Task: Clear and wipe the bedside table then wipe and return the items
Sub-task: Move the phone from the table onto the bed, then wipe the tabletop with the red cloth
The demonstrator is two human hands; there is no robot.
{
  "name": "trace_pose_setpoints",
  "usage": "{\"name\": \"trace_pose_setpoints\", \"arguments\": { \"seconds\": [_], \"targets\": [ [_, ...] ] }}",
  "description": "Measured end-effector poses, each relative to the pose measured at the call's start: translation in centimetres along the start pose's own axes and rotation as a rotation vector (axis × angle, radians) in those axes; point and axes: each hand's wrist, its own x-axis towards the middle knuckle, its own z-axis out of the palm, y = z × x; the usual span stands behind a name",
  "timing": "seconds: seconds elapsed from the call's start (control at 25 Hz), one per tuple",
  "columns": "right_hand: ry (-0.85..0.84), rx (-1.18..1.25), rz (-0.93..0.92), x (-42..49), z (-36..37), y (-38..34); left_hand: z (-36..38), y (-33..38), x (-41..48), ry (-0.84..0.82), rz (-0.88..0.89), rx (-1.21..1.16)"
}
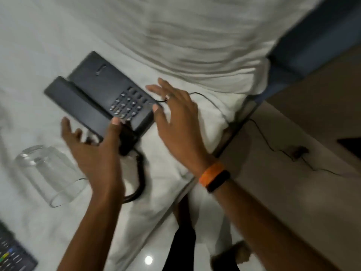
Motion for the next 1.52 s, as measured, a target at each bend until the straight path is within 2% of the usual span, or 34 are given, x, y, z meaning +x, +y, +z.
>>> {"name": "trace_pose_setpoints", "arguments": {
  "seconds": [0.12,0.2,0.28,0.36,0.44,0.48,0.56,0.64,0.76,0.88,1.08,1.16,1.32,1.44,1.52],
  "targets": [
    [0.172,0.024,0.113,-10.3,-4.2,4.8,-0.3,-2.5,-5.7,-0.005,0.076,0.189],
    [0.267,-0.009,0.279,-17.7,-7.2,9.4,0.4,-4.0,-11.5,-0.129,0.313,0.266],
    [0.383,-0.033,0.433,-24.5,-10.2,13.7,1.8,-5.9,-18.1,-0.428,0.604,0.343],
    [0.482,-0.055,0.577,-31.1,-13.7,17.5,4.0,-8.2,-25.9,-0.823,0.649,0.444],
    [0.532,-0.144,0.63,-36.7,-16.7,20.3,5.9,-10.7,-33.0,-1.155,0.664,0.616],
    [0.558,-0.196,0.656,-39.2,-18.1,21.4,6.7,-11.9,-36.2,-1.286,0.731,0.698],
    [0.63,-0.297,0.765,-45.2,-21.1,23.3,8.2,-14.5,-42.8,-1.503,0.974,0.791],
    [0.689,-0.369,0.912,-50.9,-23.5,24.6,9.8,-16.2,-48.2,-1.633,1.216,0.848],
    [0.777,-0.496,1.128,-61.4,-26.2,25.3,10.5,-18.6,-57.4,-1.811,1.536,0.804],
    [0.872,-0.526,1.287,-70.4,-26.6,24.8,8.9,-21.0,-65.4,-1.996,1.785,0.629],
    [0.957,-0.509,1.542,-79.2,-23.7,23.7,3.2,-24.6,-74.2,-2.313,1.931,0.255],
    [0.972,-0.499,1.558,-79.4,-23.2,24.2,1.9,-25.5,-75.1,-2.36,1.96,0.25],
    [1.088,-0.518,1.443,-77.8,-24.6,25.6,1.3,-25.4,-75.2,-2.196,1.765,0.052],
    [1.079,-0.403,1.266,-74.8,-26.3,25.8,3.1,-23.7,-72.3,-2.129,1.659,0.221],
    [1.091,-0.168,1.166,-70.1,-26.7,25.9,5.1,-22.1,-67.6,-2.069,1.546,0.355]
  ]
}}
